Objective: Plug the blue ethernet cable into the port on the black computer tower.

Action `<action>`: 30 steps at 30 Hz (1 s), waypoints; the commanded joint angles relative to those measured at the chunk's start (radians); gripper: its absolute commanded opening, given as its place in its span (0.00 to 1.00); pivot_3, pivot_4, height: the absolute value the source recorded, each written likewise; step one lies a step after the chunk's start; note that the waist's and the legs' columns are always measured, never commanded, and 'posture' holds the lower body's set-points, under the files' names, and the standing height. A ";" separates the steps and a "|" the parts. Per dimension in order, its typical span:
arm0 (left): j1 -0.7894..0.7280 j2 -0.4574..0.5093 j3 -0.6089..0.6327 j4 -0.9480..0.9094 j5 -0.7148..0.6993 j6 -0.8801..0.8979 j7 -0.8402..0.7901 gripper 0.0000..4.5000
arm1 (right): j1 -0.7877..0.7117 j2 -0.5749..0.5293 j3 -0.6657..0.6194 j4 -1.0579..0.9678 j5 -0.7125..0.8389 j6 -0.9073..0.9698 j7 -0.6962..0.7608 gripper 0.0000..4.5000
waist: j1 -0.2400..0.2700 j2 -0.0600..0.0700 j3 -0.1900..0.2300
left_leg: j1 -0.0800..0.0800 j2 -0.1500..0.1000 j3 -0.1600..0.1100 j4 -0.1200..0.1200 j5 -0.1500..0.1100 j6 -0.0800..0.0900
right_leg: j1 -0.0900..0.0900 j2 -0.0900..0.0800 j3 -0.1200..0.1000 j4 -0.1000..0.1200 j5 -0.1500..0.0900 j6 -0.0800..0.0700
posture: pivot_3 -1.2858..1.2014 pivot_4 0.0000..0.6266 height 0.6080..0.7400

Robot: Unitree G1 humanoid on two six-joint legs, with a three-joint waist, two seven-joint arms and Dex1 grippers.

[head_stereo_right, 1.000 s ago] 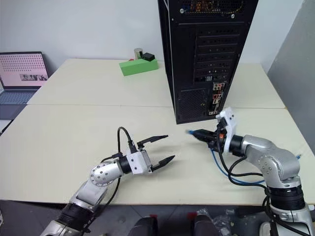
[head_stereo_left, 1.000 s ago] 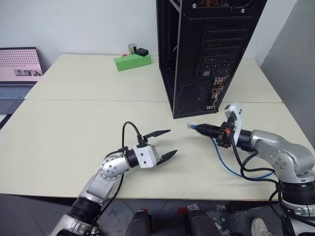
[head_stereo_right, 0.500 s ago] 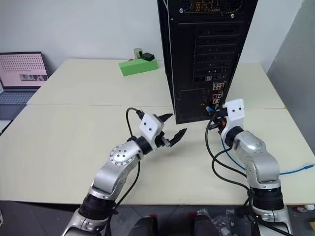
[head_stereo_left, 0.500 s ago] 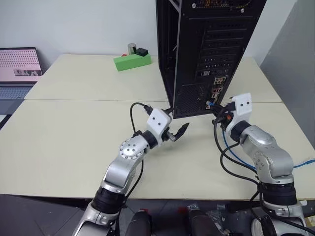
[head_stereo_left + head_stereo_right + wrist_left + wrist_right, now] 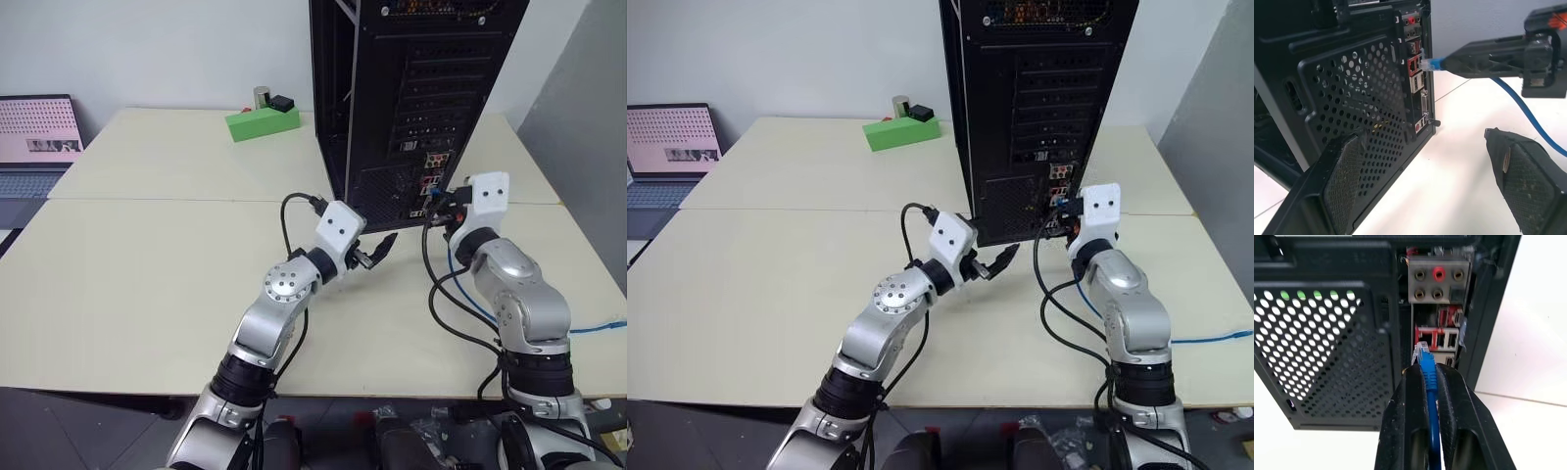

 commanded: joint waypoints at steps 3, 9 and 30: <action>-0.014 0.004 -0.009 -0.016 0.017 -0.043 -0.025 0.90 | -0.033 -0.008 -0.019 -0.004 0.004 -0.007 0.013 0.00 | 0.000 0.000 0.000 | 0.000 0.000 0.000 0.000 0.000 0.000 | 0.000 0.000 0.000 0.000 0.000 0.000 | 0.52 0.24 1.00; -0.006 0.006 -0.011 -0.021 0.025 -0.050 -0.030 0.90 | -0.055 -0.009 -0.017 0.037 -0.005 -0.028 0.013 0.00 | 0.000 0.000 0.000 | 0.000 0.000 0.000 0.000 0.000 0.000 | 0.000 0.000 0.000 0.000 0.000 0.000 | 0.52 0.24 1.00; 0.002 0.013 -0.022 -0.031 0.043 -0.060 -0.048 0.90 | -0.106 -0.013 -0.015 0.135 -0.047 -0.100 0.018 0.00 | 0.000 0.000 0.000 | 0.000 0.000 0.000 0.000 0.000 0.000 | 0.000 0.000 0.000 0.000 0.000 0.000 | 0.52 0.24 1.00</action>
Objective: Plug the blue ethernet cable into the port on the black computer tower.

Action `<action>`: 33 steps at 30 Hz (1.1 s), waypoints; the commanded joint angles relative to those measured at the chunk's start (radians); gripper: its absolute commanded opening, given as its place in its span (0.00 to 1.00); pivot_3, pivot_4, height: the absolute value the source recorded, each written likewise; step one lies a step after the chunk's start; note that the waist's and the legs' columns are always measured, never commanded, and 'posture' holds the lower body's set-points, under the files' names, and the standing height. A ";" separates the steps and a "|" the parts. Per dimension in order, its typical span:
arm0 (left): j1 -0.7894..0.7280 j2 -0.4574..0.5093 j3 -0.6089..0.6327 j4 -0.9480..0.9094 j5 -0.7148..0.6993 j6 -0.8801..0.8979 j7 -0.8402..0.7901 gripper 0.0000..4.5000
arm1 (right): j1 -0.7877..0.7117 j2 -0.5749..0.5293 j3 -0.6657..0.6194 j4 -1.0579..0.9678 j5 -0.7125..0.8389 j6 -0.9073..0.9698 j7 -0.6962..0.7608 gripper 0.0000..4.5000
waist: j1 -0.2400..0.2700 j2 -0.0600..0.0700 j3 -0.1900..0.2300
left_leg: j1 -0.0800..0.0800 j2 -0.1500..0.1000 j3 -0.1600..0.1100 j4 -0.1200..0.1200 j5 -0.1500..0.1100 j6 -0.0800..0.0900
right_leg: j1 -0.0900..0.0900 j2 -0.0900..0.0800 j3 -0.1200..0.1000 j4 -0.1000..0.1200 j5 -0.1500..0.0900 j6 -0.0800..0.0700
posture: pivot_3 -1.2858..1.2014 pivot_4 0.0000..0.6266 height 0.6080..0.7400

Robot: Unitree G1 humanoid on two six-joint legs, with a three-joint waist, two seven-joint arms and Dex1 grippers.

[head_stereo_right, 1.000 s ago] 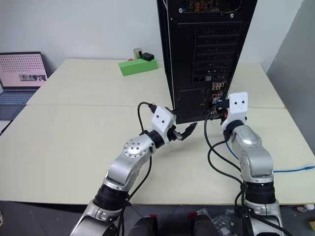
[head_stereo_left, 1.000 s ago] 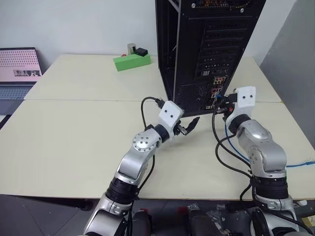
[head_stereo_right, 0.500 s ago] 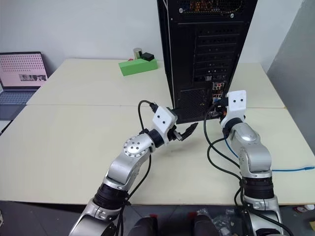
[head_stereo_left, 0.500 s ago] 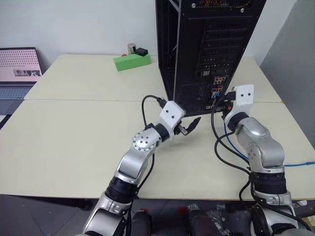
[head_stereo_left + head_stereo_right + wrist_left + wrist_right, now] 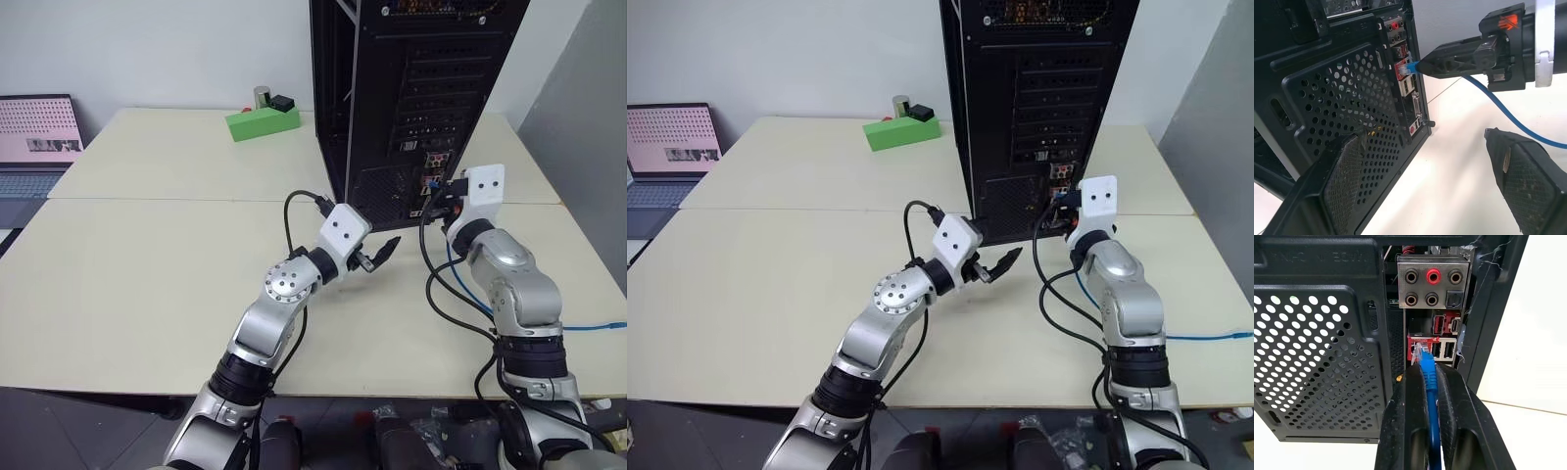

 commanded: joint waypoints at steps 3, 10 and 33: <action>0.002 -0.003 -0.004 -0.032 0.004 -0.028 -0.007 0.90 | -0.037 -0.006 -0.016 -0.002 -0.017 -0.037 -0.002 0.00 | 0.000 0.000 0.000 | 0.000 0.000 0.000 0.000 0.000 0.000 | 0.000 0.000 0.000 0.000 0.000 0.000 | 0.52 0.24 1.00; 0.003 -0.008 -0.006 -0.035 0.005 -0.027 -0.002 0.90 | -0.061 0.031 -0.037 0.013 -0.002 -0.020 -0.037 0.00 | -0.001 0.000 0.000 | 0.000 0.000 0.000 0.000 0.000 0.000 | 0.000 0.000 0.000 0.000 0.000 0.000 | 0.52 0.24 1.00; 0.014 -0.025 -0.004 -0.043 0.004 -0.024 0.007 0.90 | -0.117 0.080 -0.030 0.080 -0.009 -0.038 -0.059 0.00 | -0.021 0.000 0.000 | 0.001 0.000 0.000 0.000 0.000 0.000 | 0.000 0.000 0.001 0.001 0.000 0.000 | 0.52 0.24 1.00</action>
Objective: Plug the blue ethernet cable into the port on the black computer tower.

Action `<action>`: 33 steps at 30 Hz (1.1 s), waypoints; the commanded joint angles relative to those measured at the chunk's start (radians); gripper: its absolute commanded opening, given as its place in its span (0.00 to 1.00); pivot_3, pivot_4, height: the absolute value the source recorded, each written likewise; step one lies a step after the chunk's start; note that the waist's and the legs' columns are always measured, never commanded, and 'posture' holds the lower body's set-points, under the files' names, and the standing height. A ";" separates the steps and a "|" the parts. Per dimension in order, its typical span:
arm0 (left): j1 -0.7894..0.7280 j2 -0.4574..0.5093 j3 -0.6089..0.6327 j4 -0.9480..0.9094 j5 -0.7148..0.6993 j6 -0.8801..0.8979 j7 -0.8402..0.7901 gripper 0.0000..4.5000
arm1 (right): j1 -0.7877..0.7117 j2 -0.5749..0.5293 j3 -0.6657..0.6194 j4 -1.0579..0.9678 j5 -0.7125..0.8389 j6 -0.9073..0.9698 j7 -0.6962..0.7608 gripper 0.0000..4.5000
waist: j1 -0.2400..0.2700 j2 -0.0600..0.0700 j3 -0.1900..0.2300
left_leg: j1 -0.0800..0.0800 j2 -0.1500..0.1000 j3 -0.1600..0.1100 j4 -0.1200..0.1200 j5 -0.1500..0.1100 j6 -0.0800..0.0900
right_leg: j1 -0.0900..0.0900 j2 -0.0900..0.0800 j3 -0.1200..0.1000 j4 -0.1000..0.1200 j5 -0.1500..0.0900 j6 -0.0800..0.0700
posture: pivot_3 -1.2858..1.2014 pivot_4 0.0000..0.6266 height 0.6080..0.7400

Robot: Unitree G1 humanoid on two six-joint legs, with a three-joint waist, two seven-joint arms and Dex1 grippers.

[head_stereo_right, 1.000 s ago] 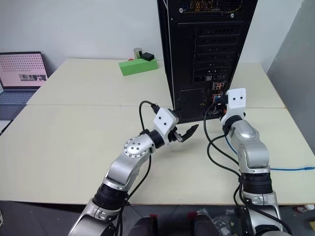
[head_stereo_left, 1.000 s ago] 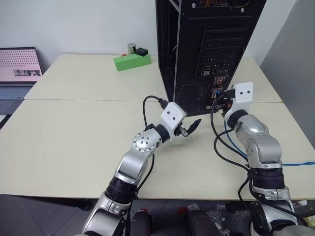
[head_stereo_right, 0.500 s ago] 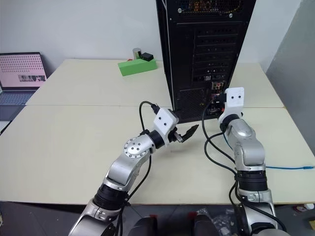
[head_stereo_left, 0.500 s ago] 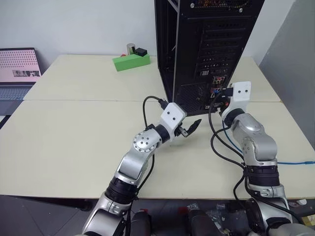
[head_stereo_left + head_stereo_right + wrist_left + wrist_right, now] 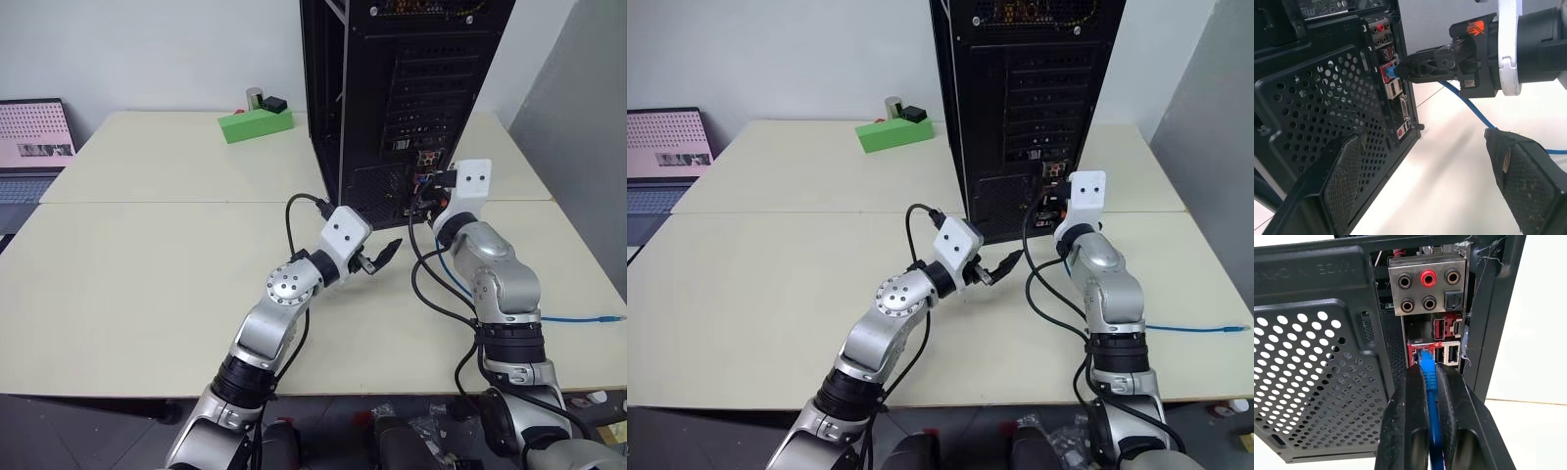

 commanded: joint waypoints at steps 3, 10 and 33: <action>-0.002 -0.010 -0.003 -0.040 0.003 -0.021 0.004 0.90 | -0.041 -0.009 -0.011 -0.009 -0.008 -0.028 0.001 0.00 | 0.000 0.000 0.000 | 0.000 0.000 0.000 0.000 0.000 0.000 | 0.000 0.000 0.000 0.000 0.000 0.000 | 0.52 0.24 1.00; -0.006 -0.013 -0.002 -0.035 0.003 -0.025 0.005 0.90 | -0.043 -0.004 -0.016 -0.006 -0.005 -0.031 0.000 0.00 | -0.001 0.000 0.000 | 0.000 0.000 0.000 0.000 0.000 0.000 | 0.000 0.000 0.000 0.000 0.000 0.000 | 0.52 0.24 1.00; -0.009 -0.020 -0.002 -0.035 0.004 -0.024 0.010 0.90 | -0.075 0.021 -0.010 0.036 -0.004 -0.057 -0.003 0.00 | -0.008 0.000 0.000 | 0.001 0.000 0.000 0.000 0.000 0.000 | 0.000 0.001 0.001 0.000 0.000 0.000 | 0.52 0.24 1.00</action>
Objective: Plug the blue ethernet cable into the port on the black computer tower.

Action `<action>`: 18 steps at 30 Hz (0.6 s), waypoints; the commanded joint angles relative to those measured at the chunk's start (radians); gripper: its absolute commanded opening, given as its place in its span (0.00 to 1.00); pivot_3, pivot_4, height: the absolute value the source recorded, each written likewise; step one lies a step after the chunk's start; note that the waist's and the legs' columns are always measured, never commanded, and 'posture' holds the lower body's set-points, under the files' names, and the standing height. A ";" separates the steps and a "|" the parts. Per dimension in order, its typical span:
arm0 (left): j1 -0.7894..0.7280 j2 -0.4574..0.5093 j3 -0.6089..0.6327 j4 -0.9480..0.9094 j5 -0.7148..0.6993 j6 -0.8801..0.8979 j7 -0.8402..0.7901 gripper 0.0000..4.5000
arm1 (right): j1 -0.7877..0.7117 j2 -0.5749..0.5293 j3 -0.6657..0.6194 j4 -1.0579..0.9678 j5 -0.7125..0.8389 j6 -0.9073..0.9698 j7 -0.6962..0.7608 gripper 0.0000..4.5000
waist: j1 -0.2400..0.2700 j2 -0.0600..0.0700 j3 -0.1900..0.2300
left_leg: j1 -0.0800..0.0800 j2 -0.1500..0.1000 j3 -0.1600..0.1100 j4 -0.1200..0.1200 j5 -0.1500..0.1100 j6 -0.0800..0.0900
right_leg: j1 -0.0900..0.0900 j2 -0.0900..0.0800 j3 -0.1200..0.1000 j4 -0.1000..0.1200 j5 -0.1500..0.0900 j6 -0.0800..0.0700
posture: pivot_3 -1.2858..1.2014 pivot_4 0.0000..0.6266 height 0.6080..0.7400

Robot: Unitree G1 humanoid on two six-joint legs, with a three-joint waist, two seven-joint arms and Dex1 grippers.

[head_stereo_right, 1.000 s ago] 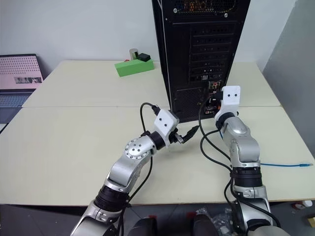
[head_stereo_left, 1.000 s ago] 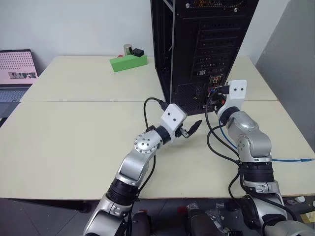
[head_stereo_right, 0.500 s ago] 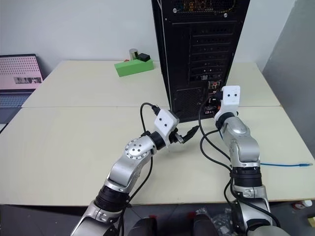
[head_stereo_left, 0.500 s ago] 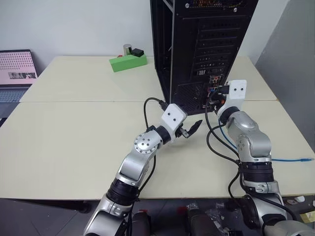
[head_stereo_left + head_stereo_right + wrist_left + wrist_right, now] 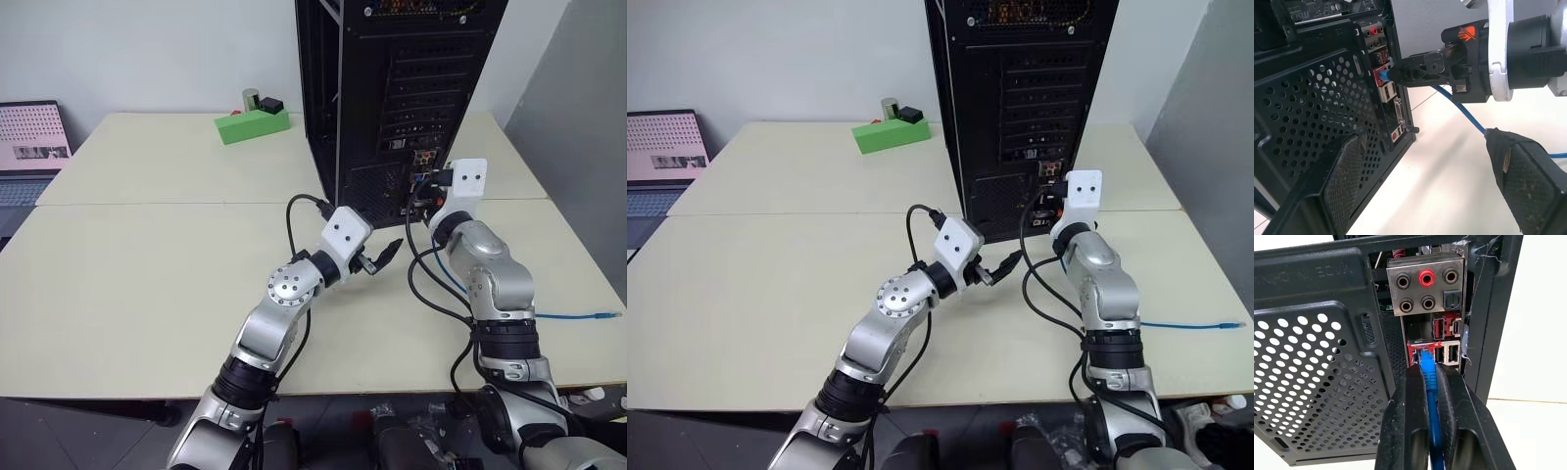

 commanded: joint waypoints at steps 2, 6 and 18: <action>-0.010 -0.012 -0.002 -0.034 0.005 -0.024 0.007 0.90 | -0.054 -0.002 -0.007 -0.008 -0.006 -0.028 -0.004 0.08 | -0.001 0.000 0.000 | 0.000 0.000 0.000 0.000 0.000 0.000 | 0.000 0.000 0.000 0.000 0.000 0.000 | 0.52 0.24 1.00; -0.009 -0.002 0.007 -0.031 0.007 -0.022 0.006 0.90 | -0.029 -0.034 0.000 -0.033 -0.006 -0.003 0.027 0.29 | 0.005 0.000 0.000 | -0.001 0.000 0.000 0.000 0.000 0.000 | -0.001 0.000 0.000 0.000 0.000 0.000 | 0.52 0.24 1.00; -0.013 0.121 0.070 -0.074 -0.030 0.111 -0.057 0.90 | 0.162 -0.272 -0.044 -0.287 0.121 0.089 0.307 0.86 | 0.021 0.000 0.000 | -0.008 0.000 -0.001 0.000 0.000 0.000 | -0.007 -0.001 -0.002 -0.001 0.000 0.000 | 0.52 0.24 1.00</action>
